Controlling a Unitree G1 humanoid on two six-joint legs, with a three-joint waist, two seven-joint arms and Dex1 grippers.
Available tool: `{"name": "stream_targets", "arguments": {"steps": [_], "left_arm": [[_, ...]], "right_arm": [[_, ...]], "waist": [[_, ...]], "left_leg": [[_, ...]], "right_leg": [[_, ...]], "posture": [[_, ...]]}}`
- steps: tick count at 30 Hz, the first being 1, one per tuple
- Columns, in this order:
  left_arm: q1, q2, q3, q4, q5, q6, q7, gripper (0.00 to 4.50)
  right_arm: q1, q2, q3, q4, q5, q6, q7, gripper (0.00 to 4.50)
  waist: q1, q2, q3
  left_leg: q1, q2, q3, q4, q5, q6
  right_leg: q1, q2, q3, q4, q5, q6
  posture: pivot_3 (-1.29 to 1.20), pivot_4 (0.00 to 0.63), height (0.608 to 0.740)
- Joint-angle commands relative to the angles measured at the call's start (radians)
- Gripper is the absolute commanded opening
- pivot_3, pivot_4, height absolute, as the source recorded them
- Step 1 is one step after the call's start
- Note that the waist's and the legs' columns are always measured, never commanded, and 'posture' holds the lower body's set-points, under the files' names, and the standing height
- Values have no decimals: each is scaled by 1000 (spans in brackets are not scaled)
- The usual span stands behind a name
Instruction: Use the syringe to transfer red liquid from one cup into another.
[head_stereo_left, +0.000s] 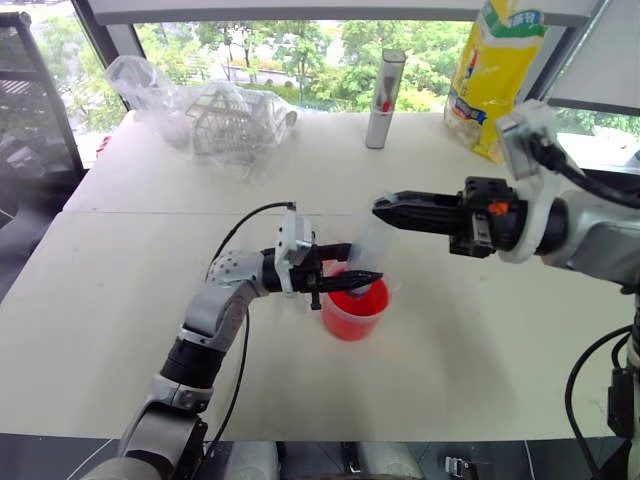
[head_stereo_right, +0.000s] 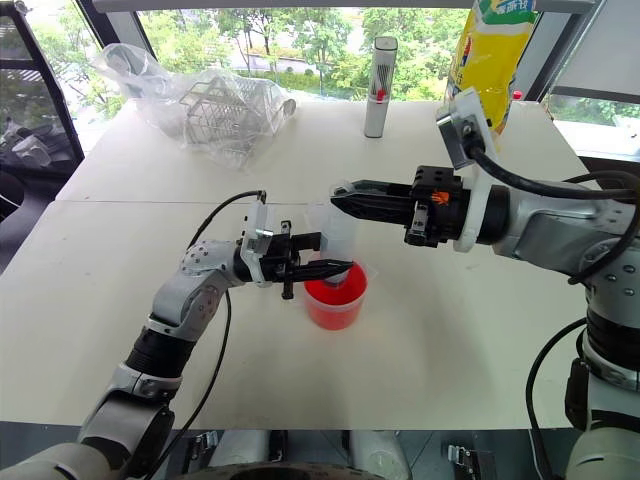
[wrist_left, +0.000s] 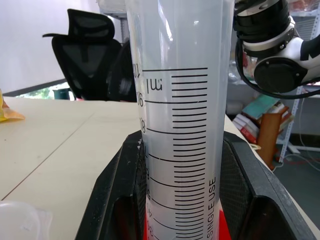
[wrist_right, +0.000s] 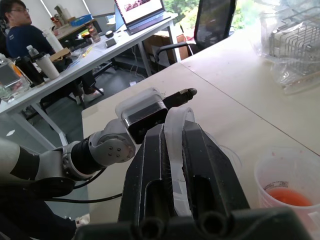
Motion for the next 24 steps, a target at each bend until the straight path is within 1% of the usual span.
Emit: {"name": "stream_targets", "arguments": {"steps": [1,24], "left_arm": [[20,13,-48,-37,15,4,-28,1330],[31,18,-55,-54,10,17,-26,1330]], "right_arm": [[-46,-20,-74,38,-12,-45,-19,32],[-80,-24,-86,60,4,-48,-26,32]], "waist": [[0,0,0],[0,0,0]], "left_leg": [[0,0,0,0,0,0],[-3,0,0,0,0,0]], "right_leg": [[0,0,0,0,0,0],[-2,0,0,0,0,0]], "posture": [[0,150,740],[0,150,740]]}}
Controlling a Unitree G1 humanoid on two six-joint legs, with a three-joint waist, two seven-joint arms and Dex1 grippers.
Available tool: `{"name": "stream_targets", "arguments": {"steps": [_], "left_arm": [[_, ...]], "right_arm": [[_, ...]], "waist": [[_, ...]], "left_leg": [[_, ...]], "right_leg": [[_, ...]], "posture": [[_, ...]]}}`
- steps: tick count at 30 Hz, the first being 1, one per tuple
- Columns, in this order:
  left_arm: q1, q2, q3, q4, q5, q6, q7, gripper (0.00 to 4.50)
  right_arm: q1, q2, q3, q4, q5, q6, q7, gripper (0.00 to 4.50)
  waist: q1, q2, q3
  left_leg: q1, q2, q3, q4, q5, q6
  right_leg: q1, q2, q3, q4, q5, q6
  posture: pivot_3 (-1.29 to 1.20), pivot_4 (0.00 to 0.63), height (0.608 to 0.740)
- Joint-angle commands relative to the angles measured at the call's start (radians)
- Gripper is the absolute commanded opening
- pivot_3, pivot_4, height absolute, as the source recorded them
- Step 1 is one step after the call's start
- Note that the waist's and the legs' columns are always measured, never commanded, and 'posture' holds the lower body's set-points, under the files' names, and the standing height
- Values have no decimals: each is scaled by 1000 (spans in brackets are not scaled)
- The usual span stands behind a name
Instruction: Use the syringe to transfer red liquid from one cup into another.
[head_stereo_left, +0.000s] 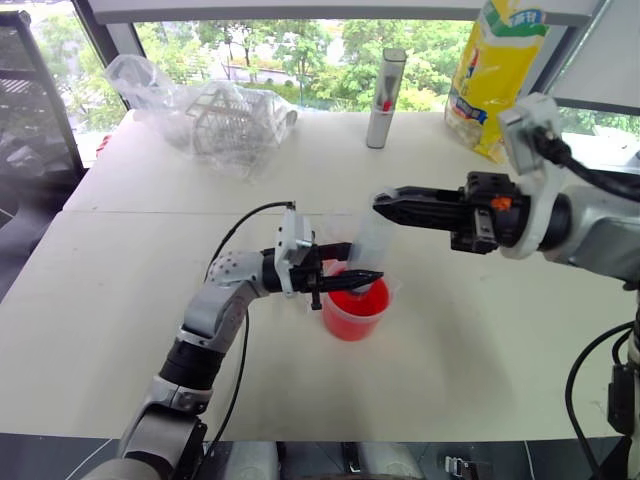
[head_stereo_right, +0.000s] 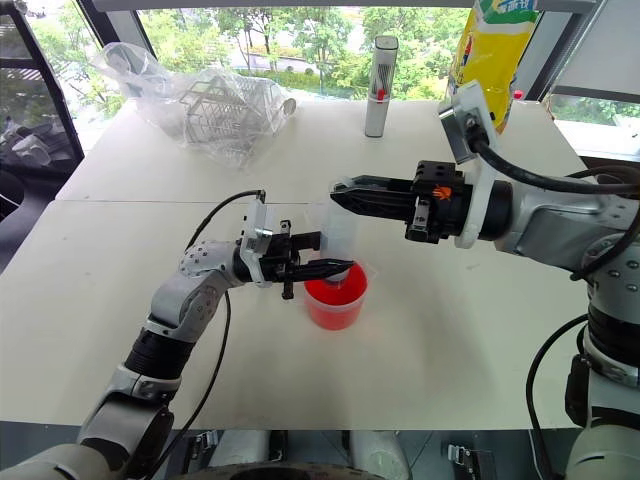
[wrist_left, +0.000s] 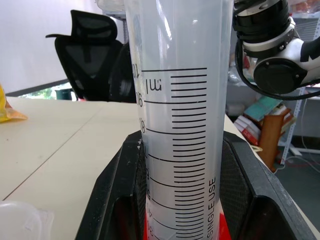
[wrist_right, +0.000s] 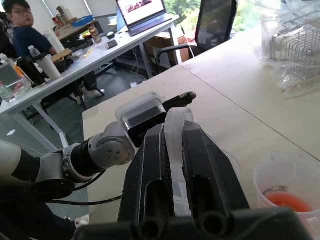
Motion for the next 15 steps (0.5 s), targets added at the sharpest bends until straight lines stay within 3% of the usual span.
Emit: {"name": "stream_targets", "arguments": {"steps": [1,15], "left_arm": [[24,16,-55,-35,14,3,-39,1330],[21,15,-57,-30,16,1,-41,1330]], "right_arm": [[-64,-21,-85,43,-8,-50,-29,32],[-80,-19,-84,51,-3,-55,-38,32]], "waist": [[0,0,0],[0,0,0]], "left_leg": [[0,0,0,0,0,0],[-1,0,0,0,0,0]], "right_leg": [[0,0,0,0,0,0],[-1,0,0,0,0,0]], "posture": [[0,150,740],[0,150,740]]}}
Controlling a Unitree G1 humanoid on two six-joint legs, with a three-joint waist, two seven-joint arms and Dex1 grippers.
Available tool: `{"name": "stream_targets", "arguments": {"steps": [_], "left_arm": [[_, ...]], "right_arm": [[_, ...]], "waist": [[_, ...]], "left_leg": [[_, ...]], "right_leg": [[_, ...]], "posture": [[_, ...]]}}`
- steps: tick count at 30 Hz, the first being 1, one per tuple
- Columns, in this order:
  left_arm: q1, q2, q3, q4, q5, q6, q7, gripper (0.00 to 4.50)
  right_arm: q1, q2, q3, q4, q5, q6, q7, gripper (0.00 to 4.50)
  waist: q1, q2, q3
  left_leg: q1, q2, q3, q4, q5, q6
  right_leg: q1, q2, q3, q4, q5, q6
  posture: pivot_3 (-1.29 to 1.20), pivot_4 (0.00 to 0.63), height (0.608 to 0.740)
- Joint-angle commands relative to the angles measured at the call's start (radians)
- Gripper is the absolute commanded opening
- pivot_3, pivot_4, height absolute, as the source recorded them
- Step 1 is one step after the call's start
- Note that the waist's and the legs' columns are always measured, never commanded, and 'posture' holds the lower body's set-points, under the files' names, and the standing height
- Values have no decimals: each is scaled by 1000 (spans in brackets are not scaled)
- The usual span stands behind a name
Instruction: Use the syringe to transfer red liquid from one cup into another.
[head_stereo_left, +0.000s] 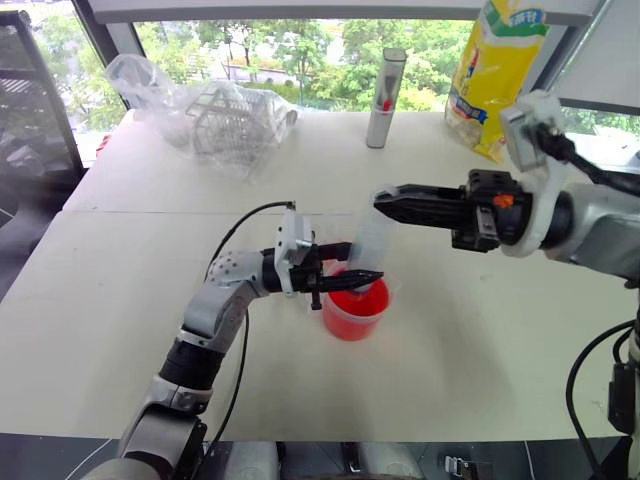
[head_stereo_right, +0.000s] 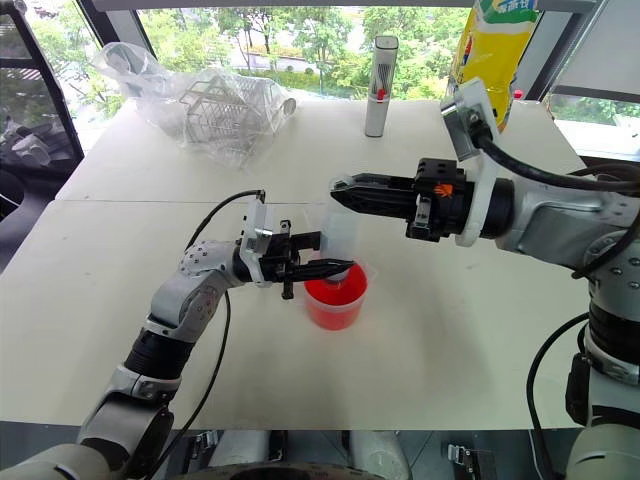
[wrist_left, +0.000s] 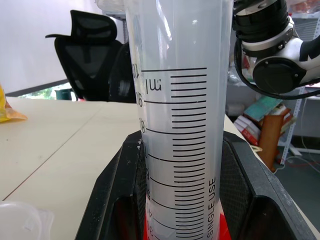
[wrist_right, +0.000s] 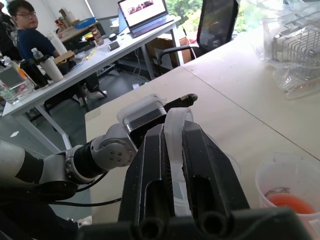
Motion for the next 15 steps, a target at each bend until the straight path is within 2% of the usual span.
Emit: {"name": "stream_targets", "arguments": {"steps": [1,15], "left_arm": [[21,15,-57,-28,17,1,-41,1330],[25,14,-62,-32,16,0,-37,1330]], "right_arm": [[-72,-17,-84,44,-11,-55,-38,32],[-81,-17,-87,51,-11,-56,-37,32]], "waist": [[0,0,0],[0,0,0]], "left_leg": [[0,0,0,0,0,0],[-1,0,0,0,0,0]], "right_leg": [[0,0,0,0,0,0],[-1,0,0,0,0,0]], "posture": [[0,150,740],[0,150,740]]}}
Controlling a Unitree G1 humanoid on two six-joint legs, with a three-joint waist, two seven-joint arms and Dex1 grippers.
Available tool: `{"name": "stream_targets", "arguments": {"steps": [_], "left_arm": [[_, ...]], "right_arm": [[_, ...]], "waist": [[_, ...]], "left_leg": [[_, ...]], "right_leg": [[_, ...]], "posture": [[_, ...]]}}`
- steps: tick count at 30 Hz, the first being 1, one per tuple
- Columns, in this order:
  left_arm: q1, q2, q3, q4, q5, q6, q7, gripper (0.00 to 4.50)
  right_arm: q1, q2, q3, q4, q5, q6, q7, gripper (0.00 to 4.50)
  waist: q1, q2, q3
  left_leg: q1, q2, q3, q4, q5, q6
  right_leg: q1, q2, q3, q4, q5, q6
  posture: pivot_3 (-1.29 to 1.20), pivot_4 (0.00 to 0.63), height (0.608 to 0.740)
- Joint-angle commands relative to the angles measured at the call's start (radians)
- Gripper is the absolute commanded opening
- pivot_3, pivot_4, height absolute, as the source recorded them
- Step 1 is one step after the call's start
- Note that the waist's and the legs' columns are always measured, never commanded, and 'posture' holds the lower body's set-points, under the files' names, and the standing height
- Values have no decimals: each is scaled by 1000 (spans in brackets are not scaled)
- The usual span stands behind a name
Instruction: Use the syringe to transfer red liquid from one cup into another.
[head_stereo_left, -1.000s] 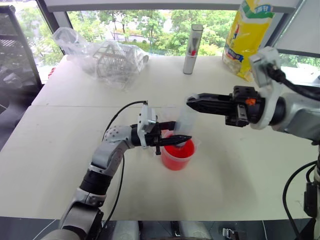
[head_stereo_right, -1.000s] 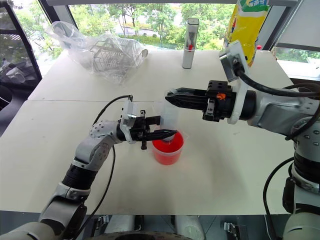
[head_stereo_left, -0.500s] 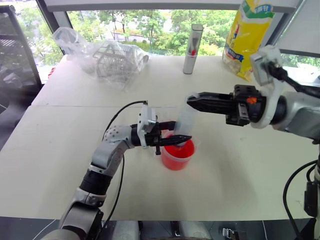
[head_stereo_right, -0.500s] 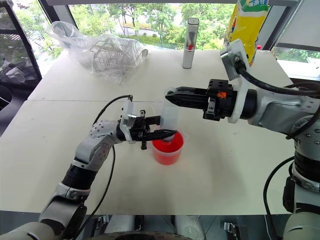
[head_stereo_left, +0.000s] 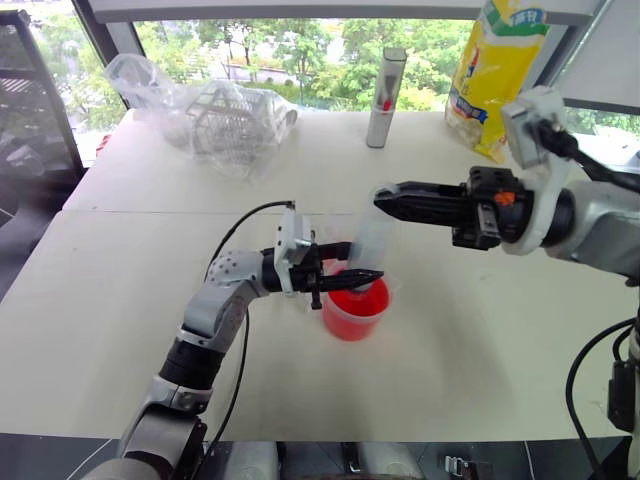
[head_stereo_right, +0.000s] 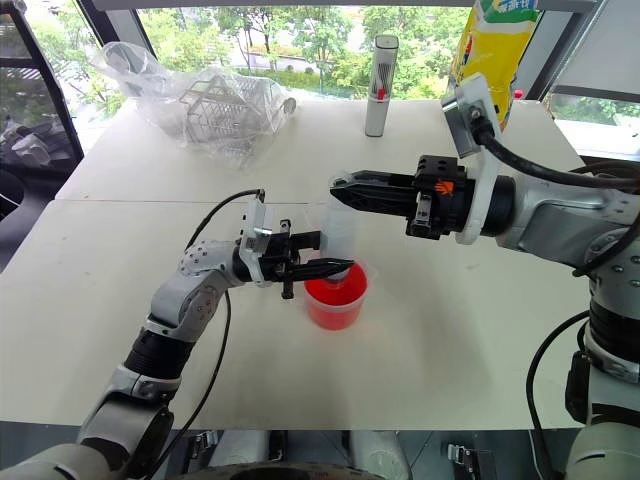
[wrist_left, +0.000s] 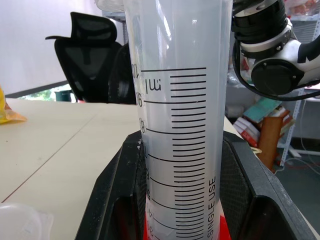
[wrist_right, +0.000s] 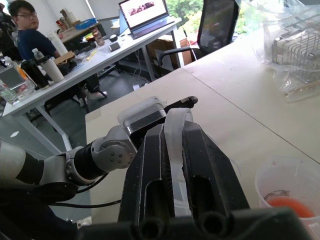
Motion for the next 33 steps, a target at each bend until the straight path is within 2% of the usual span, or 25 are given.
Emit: {"name": "stream_targets", "arguments": {"steps": [1,33], "left_arm": [[27,14,-63,-32,23,0,-38,1330],[36,25,-76,-48,17,12,-45,1330]], "right_arm": [[-73,-17,-87,49,-11,-56,-37,32],[-95,-29,-117,88,42,-74,-57,32]], "waist": [[0,0,0],[0,0,0]], "left_leg": [[0,0,0,0,0,0],[-1,0,0,0,0,0]], "right_leg": [[0,0,0,0,0,0],[-1,0,0,0,0,0]], "posture": [[0,150,740],[0,150,740]]}}
